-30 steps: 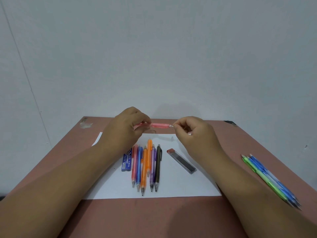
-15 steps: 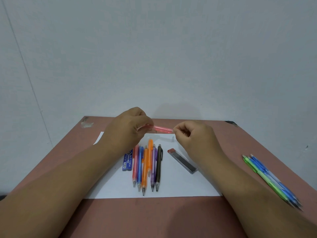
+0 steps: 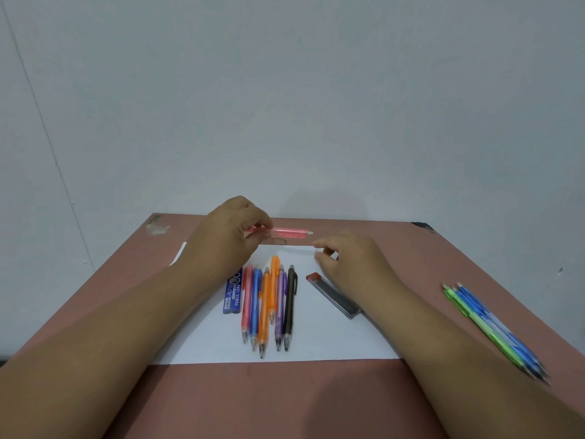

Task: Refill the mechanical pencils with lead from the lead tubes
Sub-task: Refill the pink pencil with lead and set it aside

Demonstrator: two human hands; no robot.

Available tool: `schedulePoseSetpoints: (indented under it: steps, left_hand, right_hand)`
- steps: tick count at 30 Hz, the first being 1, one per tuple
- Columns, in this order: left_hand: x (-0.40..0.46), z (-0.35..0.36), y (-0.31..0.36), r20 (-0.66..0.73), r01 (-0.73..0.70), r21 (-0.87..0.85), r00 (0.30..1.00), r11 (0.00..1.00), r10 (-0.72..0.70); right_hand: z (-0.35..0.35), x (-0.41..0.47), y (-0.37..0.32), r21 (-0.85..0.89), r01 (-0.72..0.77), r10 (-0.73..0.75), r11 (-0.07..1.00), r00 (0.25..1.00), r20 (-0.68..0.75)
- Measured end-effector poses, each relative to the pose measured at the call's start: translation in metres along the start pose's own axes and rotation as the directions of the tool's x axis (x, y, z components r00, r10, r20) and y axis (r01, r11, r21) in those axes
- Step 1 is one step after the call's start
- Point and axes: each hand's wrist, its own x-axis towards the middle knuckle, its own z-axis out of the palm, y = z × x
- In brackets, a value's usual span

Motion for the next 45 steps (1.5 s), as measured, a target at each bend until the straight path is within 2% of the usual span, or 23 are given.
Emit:
schedulePoseSetpoints:
  steps: [5,8,10,12,14,15,17,24,31,38,45]
  left_hand:
    - [0.0,0.0,0.002,0.015,0.01,-0.006,1.0,1.0,-0.01]
    - [0.0,-0.001,0.002,0.02,0.012,-0.011,1.0,1.0,-0.012]
    - [0.0,-0.002,0.0,0.021,0.018,-0.008,1.0,1.0,-0.018]
    - [-0.001,-0.003,0.0,0.018,0.013,-0.005,1.0,1.0,-0.013]
    - [0.0,-0.002,0.0,0.014,0.005,-0.01,1.0,1.0,-0.005]
    - [0.0,-0.002,0.0,0.012,0.003,-0.014,1.0,1.0,-0.003]
    - [0.0,-0.002,0.001,0.008,0.001,-0.019,1.0,1.0,-0.001]
    - [-0.001,-0.002,0.001,0.011,-0.014,-0.016,1.0,1.0,0.014]
    - [-0.001,-0.001,0.0,-0.009,-0.03,-0.049,1.0,0.998,0.03]
    - [-0.001,-0.001,0.002,-0.009,-0.05,-0.048,0.999,0.998,0.05]
    - [-0.003,-0.002,0.009,-0.017,-0.072,-0.086,0.997,0.994,0.071]
  right_hand:
    - [0.001,-0.001,0.002,0.067,-0.083,0.083,0.994,0.997,-0.006]
    - [-0.006,-0.001,0.003,0.259,-0.163,0.185,0.952,0.981,-0.061]
    - [-0.011,-0.001,0.001,0.492,-0.191,0.263,0.85,0.962,-0.08]
    - [-0.014,-0.002,-0.003,0.704,-0.2,0.316,0.681,0.948,-0.036]
    - [-0.014,-0.003,-0.007,0.818,-0.21,0.332,0.535,0.943,0.025]
    - [-0.014,-0.003,-0.008,0.841,-0.215,0.331,0.496,0.942,0.046]
    - [-0.014,-0.003,-0.009,0.854,-0.223,0.327,0.471,0.943,0.066]
    - [-0.015,-0.005,-0.012,0.846,-0.219,0.293,0.486,0.953,0.078]
    - [-0.017,-0.007,-0.014,0.888,-0.239,0.308,0.393,0.944,0.118]
    - [-0.018,-0.007,-0.012,0.898,-0.265,0.285,0.35,0.944,0.168]
    - [-0.017,-0.007,-0.011,0.892,-0.274,0.282,0.36,0.943,0.176]
